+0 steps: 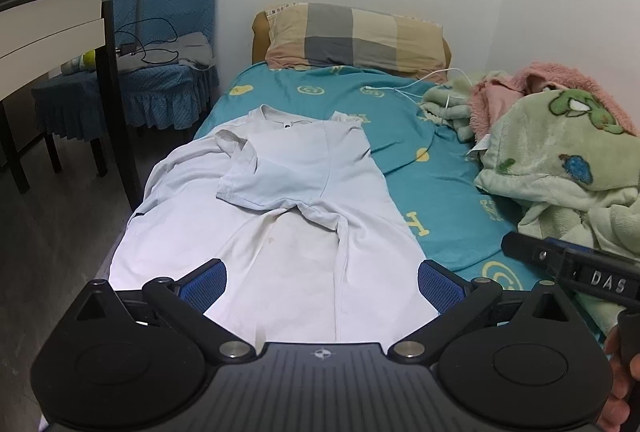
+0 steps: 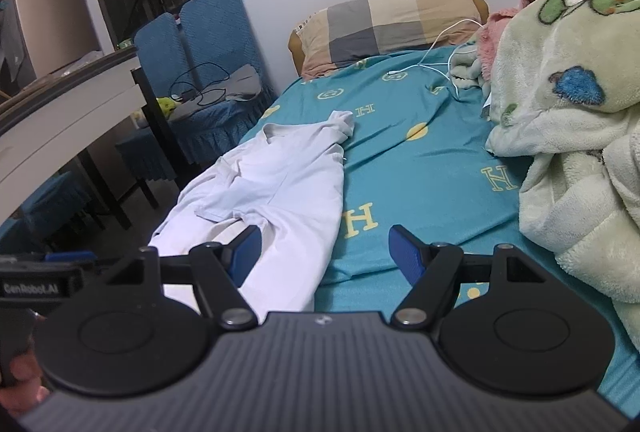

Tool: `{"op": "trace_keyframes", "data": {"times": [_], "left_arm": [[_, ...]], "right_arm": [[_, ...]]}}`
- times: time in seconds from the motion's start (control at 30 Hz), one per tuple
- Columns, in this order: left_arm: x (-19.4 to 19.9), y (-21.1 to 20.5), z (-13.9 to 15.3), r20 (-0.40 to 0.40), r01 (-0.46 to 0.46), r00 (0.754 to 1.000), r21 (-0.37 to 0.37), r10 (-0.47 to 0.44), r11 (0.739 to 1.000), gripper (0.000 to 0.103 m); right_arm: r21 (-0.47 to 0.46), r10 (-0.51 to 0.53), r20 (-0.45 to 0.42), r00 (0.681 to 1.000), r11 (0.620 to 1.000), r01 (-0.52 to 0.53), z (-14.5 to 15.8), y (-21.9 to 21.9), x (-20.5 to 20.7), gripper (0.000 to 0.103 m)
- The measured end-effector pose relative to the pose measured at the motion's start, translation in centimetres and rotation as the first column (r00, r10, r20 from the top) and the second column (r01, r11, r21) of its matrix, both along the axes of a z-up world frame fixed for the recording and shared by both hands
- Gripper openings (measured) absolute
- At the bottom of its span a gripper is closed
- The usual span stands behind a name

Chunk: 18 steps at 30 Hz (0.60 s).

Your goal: Fold clothes

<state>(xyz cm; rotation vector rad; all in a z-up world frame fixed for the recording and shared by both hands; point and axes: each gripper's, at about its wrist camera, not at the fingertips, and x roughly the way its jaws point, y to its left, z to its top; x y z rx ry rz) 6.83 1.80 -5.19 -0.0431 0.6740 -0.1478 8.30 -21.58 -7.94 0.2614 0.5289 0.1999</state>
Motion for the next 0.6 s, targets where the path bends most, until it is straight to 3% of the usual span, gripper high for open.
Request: {"op": "trace_keyframes", "data": {"times": [0.3, 0.43, 0.6], "left_arm": [[-0.2, 1.8, 2.7, 0.048, 0.009, 0.999, 0.003, -0.009, 1.000, 0.103], [-0.8, 4.3, 3.7, 0.045, -0.006, 0.999, -0.055, 0.009, 0.998, 0.103], [-1.7, 8.3, 4.3, 0.045, -0.026, 0.998, -0.129, 0.032, 0.991, 0.103]], "right_arm": [[-0.047, 0.017, 0.008, 1.000, 0.999, -0.016, -0.5, 1.0, -0.8, 0.073], [-0.035, 0.047, -0.023, 0.999, 0.998, -0.048, -0.5, 1.6, 0.0, 0.073], [-0.060, 0.131, -0.058, 0.990, 0.989, -0.135, 0.2, 5.7, 3.8, 0.073]]}}
